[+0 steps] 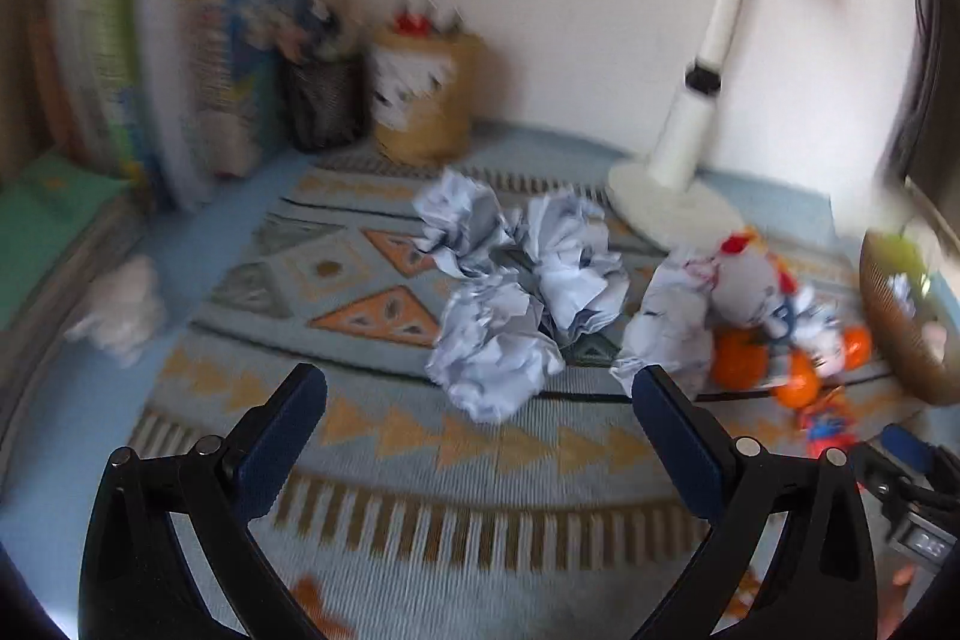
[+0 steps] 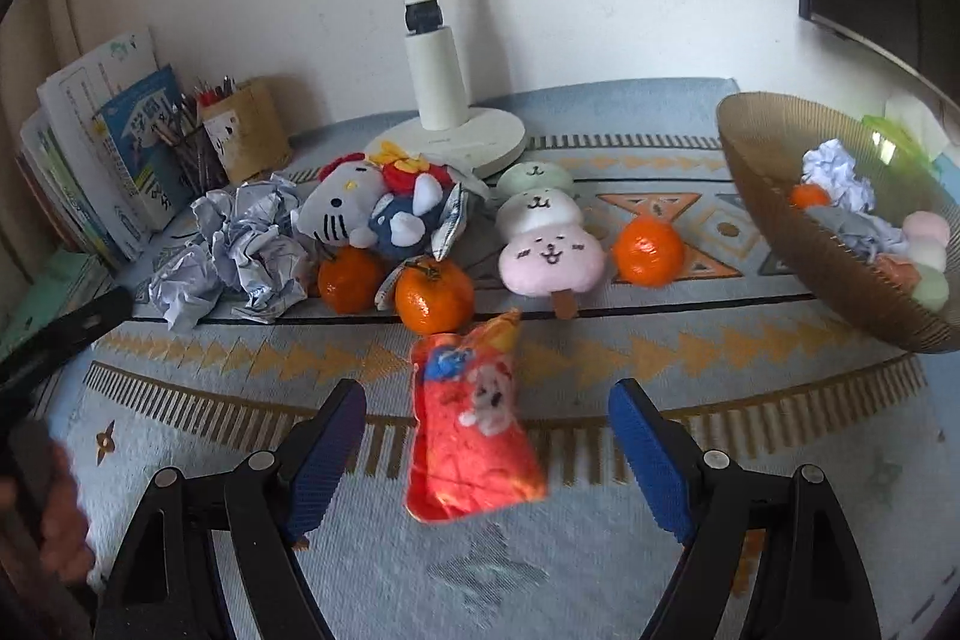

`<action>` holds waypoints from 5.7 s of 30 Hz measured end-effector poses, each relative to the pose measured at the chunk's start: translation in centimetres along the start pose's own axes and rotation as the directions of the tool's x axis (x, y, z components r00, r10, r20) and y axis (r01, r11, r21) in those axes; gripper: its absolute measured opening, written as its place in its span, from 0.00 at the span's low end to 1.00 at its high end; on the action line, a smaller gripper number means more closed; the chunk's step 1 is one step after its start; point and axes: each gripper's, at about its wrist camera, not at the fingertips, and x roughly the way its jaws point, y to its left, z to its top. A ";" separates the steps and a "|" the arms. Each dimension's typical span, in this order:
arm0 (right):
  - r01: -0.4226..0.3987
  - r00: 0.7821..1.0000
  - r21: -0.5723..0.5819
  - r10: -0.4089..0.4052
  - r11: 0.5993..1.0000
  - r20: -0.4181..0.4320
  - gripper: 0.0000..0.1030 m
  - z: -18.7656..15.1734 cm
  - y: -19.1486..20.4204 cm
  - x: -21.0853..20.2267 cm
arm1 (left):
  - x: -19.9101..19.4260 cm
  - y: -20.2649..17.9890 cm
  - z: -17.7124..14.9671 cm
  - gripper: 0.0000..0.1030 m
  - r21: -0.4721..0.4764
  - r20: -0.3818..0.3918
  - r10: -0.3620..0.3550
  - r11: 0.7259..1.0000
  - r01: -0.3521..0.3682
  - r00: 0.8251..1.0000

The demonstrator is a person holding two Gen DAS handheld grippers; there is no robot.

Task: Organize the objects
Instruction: 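Grasp the red snack bag with the right gripper while the left gripper grasps a paper ball, then carry the snack bag and paper ball into the gold bowl and open both grippers, then grasp a mandarin orange with the right gripper while the left gripper grasps a paper ball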

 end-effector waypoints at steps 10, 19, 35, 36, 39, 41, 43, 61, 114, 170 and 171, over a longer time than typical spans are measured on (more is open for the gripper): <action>0.055 0.992 -0.057 -0.061 0.997 -0.107 0.55 -0.1 1.0 2.9 | 4.3 1.1 0.5 0.85 -0.100 -0.103 -0.093 0.992 0.082 0.990; -0.047 0.996 -0.003 0.047 0.999 -0.072 0.27 -0.4 -0.2 0.0 | 0.1 -0.2 -0.4 0.45 -0.030 -0.022 -0.067 0.997 0.066 0.998; -0.079 0.992 -0.064 0.072 0.995 -0.106 0.31 -2.4 -3.8 -0.3 | -3.2 -11.7 -7.4 0.45 0.129 -0.061 -0.158 0.978 0.165 0.986; -0.093 0.990 -0.050 0.087 0.994 -0.111 0.33 -2.5 -4.1 -0.2 | -3.1 -11.5 -7.3 0.46 0.116 -0.064 -0.156 0.980 0.162 0.986; -0.115 0.989 -0.044 0.110 0.992 -0.099 0.36 -2.6 -4.4 -0.5 | -3.2 -11.6 -7.3 0.46 0.128 -0.066 -0.164 0.977 0.172 0.984; -0.123 0.987 -0.044 0.118 0.991 -0.106 0.36 -2.6 -4.5 -0.5 | -3.1 -11.7 -7.3 0.46 0.131 -0.067 -0.158 0.977 0.166 0.985; -0.119 0.988 -0.047 0.113 0.992 -0.106 0.37 -2.6 -4.5 -0.7 | -3.1 -11.5 -7.4 0.46 0.122 -0.067 -0.166 0.977 0.173 0.984; -0.023 1.000 -0.185 0.026 0.983 0.012 0.26 -3.4 -1.7 -2.1 | -3.3 -11.2 -7.4 0.46 0.121 -0.048 -0.186 0.974 0.190 0.981; -0.098 0.976 -0.010 0.098 0.995 0.195 0.70 0.8 -5.2 -10.3 | -12.0 -6.9 -3.9 1.00 0.153 0.206 -0.290 0.953 0.262 0.935; -0.017 0.996 0.345 0.045 0.938 -0.074 0.59 6.9 -10.0 5.2 | 8.7 -0.2 4.0 0.66 -0.174 -0.182 -0.465 0.882 0.437 0.867; -0.025 0.995 0.351 0.057 0.936 -0.080 0.59 6.8 -10.0 5.6 | 9.2 -0.2 3.9 0.62 -0.181 -0.190 -0.471 0.879 0.441 0.861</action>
